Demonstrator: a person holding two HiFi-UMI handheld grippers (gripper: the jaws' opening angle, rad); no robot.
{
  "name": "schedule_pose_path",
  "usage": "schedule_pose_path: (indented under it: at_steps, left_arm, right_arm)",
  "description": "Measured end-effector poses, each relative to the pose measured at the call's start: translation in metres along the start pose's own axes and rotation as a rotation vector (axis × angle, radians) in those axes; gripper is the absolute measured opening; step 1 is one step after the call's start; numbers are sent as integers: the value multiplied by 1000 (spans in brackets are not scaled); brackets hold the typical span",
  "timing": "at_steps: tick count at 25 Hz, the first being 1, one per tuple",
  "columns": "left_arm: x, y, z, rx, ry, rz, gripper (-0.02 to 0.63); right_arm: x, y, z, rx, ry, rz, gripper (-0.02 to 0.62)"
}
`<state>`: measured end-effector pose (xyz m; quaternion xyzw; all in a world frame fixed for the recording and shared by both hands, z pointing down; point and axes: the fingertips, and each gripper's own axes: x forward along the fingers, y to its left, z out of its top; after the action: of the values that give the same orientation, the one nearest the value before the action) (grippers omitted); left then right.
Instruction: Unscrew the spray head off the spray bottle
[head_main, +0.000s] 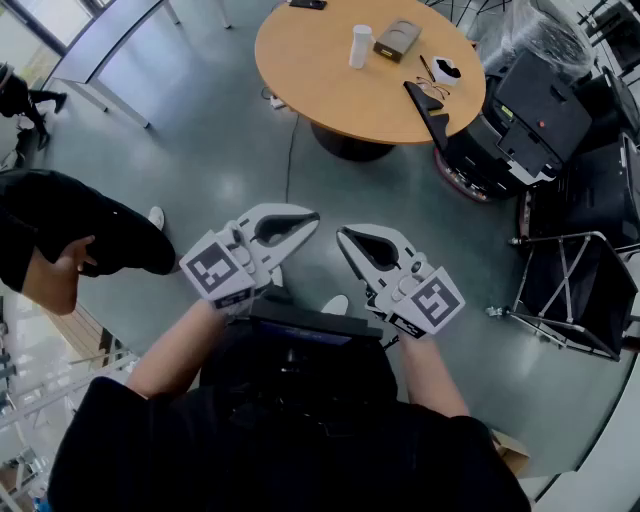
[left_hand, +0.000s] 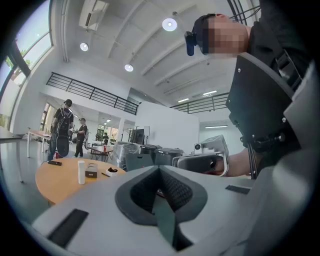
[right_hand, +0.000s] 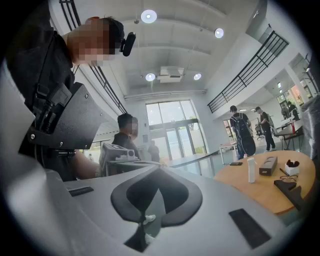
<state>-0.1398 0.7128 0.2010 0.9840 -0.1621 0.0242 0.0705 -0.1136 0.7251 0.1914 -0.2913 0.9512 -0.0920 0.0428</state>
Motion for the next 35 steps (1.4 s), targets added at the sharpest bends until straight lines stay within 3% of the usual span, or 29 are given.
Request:
schedule_pose_path:
  at_steps: [8,12,19,27,35]
  left_arm:
    - [-48,75,15,-3,2,-108,5]
    - [-64,114,12,-13,48,-136,5]
    - [-94,150,11,-16,32,-201,5]
    - [-108,174,10,-19,-7,-224,5]
    - [-77,195,4,-24,-7,-189,5]
  right_arm:
    - [98,-2,1,-16,18,-91,-9]
    - [141,-8,1,-36,24,-147,-9]
    - [197,-6,-1,-45,27,-209,-9]
    - [223,-16,-3,-39,18,-235,-9]
    - [218,-60,-8,-31,13,-202,-9]
